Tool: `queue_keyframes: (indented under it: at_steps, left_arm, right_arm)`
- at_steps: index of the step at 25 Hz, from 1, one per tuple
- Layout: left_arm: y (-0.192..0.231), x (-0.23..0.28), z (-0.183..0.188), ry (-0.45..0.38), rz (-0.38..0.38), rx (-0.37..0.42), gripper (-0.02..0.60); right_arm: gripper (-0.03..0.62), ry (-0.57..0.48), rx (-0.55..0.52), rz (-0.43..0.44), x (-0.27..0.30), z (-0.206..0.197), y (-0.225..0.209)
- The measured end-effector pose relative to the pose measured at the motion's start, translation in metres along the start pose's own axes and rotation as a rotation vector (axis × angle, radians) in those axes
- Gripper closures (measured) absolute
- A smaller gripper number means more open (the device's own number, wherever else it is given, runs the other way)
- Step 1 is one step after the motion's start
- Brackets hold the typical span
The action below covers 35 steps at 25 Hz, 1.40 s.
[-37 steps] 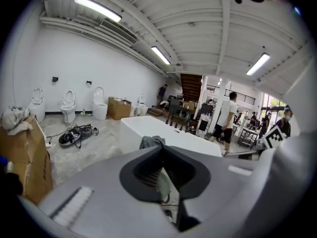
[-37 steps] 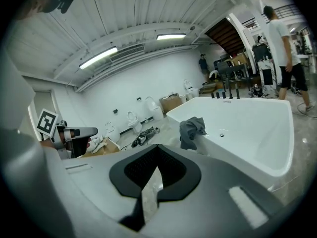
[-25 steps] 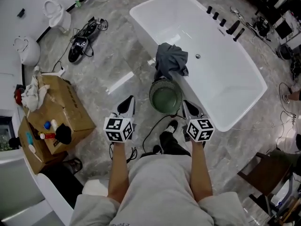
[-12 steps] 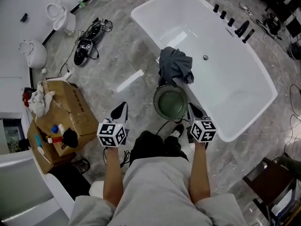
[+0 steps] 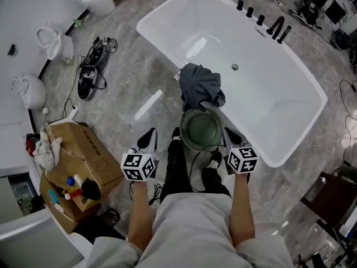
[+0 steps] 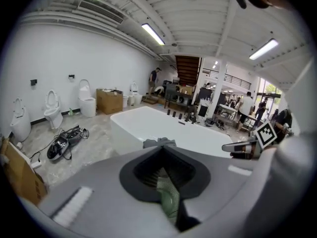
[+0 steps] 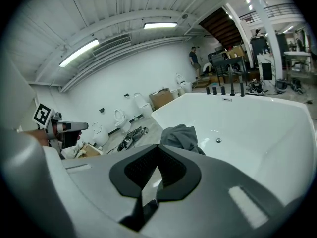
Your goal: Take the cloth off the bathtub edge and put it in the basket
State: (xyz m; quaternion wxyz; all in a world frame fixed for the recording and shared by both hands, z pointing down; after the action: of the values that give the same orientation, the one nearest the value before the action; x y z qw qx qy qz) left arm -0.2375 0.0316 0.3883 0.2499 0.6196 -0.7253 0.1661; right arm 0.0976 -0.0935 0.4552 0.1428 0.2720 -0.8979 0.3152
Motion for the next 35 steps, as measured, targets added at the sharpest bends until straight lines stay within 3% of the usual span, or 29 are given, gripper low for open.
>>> queue_keyframes:
  at_steps: [5, 7, 10, 12, 14, 17, 19, 25, 28, 31, 33, 35]
  left_arm:
    - [0.021, 0.062, 0.009, 0.058, -0.120, 0.050, 0.523]
    - [0.030, 0.089, 0.015, 0.090, -0.176, 0.085, 0.523]
    - [0.040, 0.129, 0.027, 0.115, -0.264, 0.123, 0.523]
    - [0.046, 0.158, 0.030, 0.123, -0.313, 0.147, 0.523]
    - [0.050, 0.191, 0.030, 0.129, -0.358, 0.183, 0.523]
    - [0.050, 0.239, 0.021, 0.144, -0.452, 0.262, 0.523]
    - [0.051, 0.272, 0.015, 0.153, -0.505, 0.328, 0.523]
    - [0.039, 0.353, 0.001, 0.146, -0.582, 0.401, 0.520]
    - [0.038, 0.380, -0.011, 0.176, -0.611, 0.409, 0.420]
    - [0.030, 0.403, -0.024, 0.198, -0.654, 0.414, 0.359]
    - [0.022, 0.416, -0.031, 0.223, -0.714, 0.434, 0.187]
    - [0.021, 0.423, -0.038, 0.250, -0.746, 0.479, 0.135]
  right_arm:
    - [0.592, -0.003, 0.025, -0.110, 0.031, 0.001, -0.007]
    - [0.592, -0.029, 0.058, -0.206, 0.045, 0.004, -0.011]
    - [0.592, -0.115, 0.152, -0.390, 0.070, 0.021, -0.033]
    - [0.592, -0.194, 0.195, -0.402, 0.091, 0.038, -0.042]
    - [0.592, -0.216, 0.149, -0.408, 0.116, 0.051, -0.045]
    - [0.592, -0.256, 0.048, -0.528, 0.142, 0.048, -0.045]
    - [0.592, -0.296, 0.058, -0.573, 0.162, 0.034, -0.046]
    - [0.567, -0.214, 0.123, -0.502, 0.219, -0.007, -0.059]
    - [0.453, -0.122, 0.070, -0.451, 0.233, -0.024, -0.067]
    - [0.307, 0.006, -0.045, -0.367, 0.238, -0.032, -0.083]
    - [0.204, 0.113, -0.150, -0.286, 0.246, -0.035, -0.093]
    - [0.094, 0.255, -0.264, -0.191, 0.261, -0.039, -0.096]
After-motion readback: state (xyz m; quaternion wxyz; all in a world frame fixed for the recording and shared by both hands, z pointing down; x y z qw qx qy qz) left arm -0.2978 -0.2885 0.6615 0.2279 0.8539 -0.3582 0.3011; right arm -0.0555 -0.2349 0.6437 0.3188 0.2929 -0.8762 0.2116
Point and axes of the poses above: the fingertips, and each gripper's own axes: x forward along the fingers, y to its left, z out of its top, the point moved 9 cm from there along -x, backward along the fingers, and after that the axes turned 10 degrees about z, right-handed, at the moved point
